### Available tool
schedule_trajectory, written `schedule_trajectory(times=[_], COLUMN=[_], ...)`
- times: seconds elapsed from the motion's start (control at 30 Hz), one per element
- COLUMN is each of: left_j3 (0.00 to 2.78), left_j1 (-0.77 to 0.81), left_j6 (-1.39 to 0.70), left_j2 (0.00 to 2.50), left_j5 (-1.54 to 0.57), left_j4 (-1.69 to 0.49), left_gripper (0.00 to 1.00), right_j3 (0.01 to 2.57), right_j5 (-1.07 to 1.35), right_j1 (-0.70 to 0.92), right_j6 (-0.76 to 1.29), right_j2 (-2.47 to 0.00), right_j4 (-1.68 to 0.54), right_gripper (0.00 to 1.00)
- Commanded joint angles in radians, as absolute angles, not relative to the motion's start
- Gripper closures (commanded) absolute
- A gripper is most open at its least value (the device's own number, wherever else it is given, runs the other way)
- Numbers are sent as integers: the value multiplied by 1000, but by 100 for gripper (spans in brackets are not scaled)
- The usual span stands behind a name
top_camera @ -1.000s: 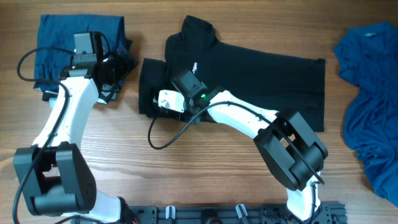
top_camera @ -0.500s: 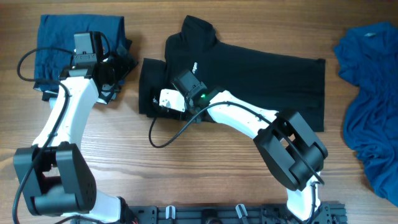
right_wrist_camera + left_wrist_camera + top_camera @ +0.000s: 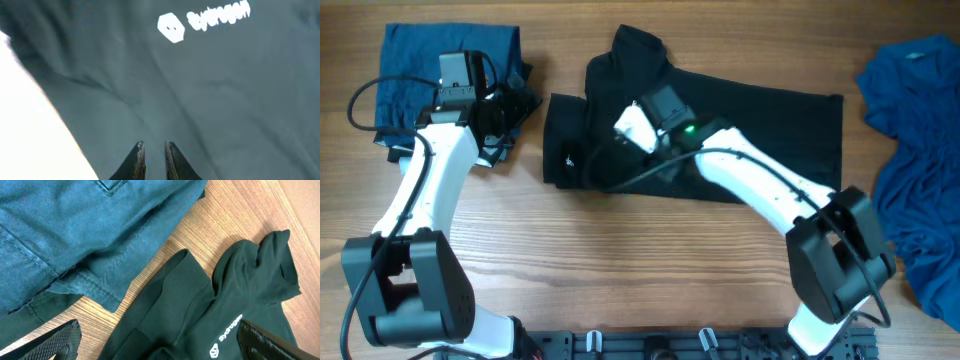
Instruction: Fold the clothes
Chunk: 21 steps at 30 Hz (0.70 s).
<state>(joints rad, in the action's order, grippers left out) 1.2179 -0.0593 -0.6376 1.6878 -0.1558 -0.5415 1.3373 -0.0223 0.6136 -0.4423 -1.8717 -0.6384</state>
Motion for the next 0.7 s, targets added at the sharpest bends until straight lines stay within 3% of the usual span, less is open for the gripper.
schedule_trajectory(times=[0.0, 0.23, 0.67], left_j3=[1216, 1216, 1216], left_j1=[-57, -57, -57], left_j6=[-637, -637, -637], left_j2=[1690, 1690, 1690], left_j5=[-167, -167, -167], left_j4=[-542, -542, -542], left_gripper=[0, 0, 0], right_j3=[1334, 1334, 1337], right_j5=[207, 406, 416], right_j1=[532, 519, 518], right_j6=[-427, -392, -300], right_j2=[-1922, -1943, -2006], right_j4=[-673, -709, -700], right_gripper=[93, 96, 96])
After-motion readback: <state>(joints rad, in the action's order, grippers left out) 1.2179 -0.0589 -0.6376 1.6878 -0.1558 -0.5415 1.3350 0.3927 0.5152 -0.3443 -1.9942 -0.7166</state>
